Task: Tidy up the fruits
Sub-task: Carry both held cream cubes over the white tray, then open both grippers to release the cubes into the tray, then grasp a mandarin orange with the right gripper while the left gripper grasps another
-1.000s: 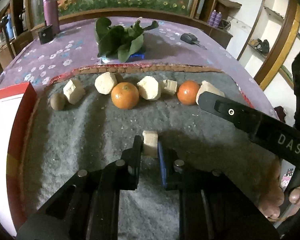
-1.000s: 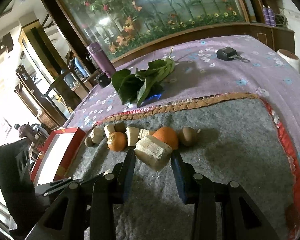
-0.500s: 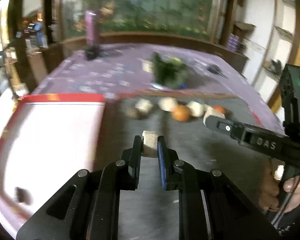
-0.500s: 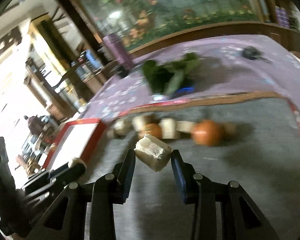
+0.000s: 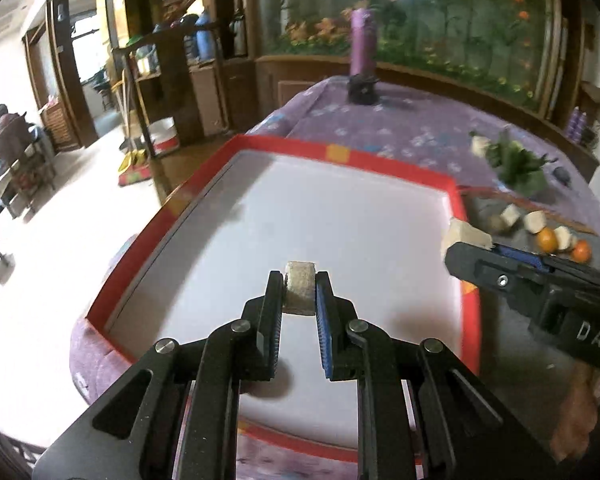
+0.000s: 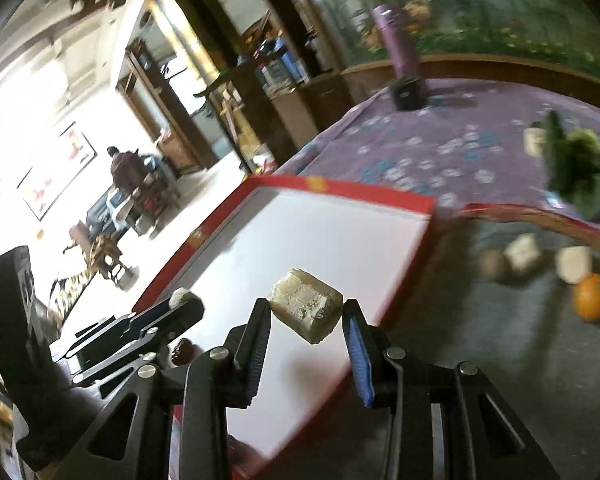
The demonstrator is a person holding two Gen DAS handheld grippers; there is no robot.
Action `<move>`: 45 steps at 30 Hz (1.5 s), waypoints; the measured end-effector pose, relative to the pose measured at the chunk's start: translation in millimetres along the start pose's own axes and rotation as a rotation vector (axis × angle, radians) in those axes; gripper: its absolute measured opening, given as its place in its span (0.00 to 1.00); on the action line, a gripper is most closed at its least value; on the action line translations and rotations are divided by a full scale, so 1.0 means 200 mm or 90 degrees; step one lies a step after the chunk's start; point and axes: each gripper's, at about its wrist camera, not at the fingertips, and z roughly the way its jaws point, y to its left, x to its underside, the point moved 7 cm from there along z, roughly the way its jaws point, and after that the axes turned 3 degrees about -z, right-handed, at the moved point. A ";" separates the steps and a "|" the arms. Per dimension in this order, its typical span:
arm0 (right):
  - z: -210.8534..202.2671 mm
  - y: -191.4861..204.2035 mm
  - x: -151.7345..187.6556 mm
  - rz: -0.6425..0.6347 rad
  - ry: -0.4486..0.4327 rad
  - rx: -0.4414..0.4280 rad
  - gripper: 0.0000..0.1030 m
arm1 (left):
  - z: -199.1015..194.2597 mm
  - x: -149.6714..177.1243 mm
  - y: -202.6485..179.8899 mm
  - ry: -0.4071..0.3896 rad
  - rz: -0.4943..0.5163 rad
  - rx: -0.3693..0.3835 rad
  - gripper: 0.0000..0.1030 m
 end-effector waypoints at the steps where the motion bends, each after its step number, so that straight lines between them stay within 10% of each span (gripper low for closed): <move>1: 0.05 0.03 0.00 -0.004 0.013 0.000 0.35 | 0.01 0.02 0.02 0.005 -0.004 0.000 0.14; 13: 0.30 0.05 0.05 0.014 0.113 0.023 0.36 | 0.09 0.07 0.11 0.053 -0.019 -0.057 0.15; 18: 0.18 0.06 0.00 0.024 0.058 -0.018 0.38 | 0.04 0.05 0.10 0.043 -0.027 -0.060 0.30; 22: 0.00 -0.09 -0.04 0.048 0.000 0.006 0.39 | -0.07 0.00 -0.02 -0.002 -0.007 -0.026 0.48; 34: -0.66 -0.90 0.16 0.175 -0.086 0.143 0.39 | -0.18 0.06 -0.65 0.012 0.133 0.118 0.48; 45: -0.68 -1.20 0.32 0.189 -0.007 0.192 0.40 | -0.09 0.06 -1.11 0.072 0.195 0.205 0.48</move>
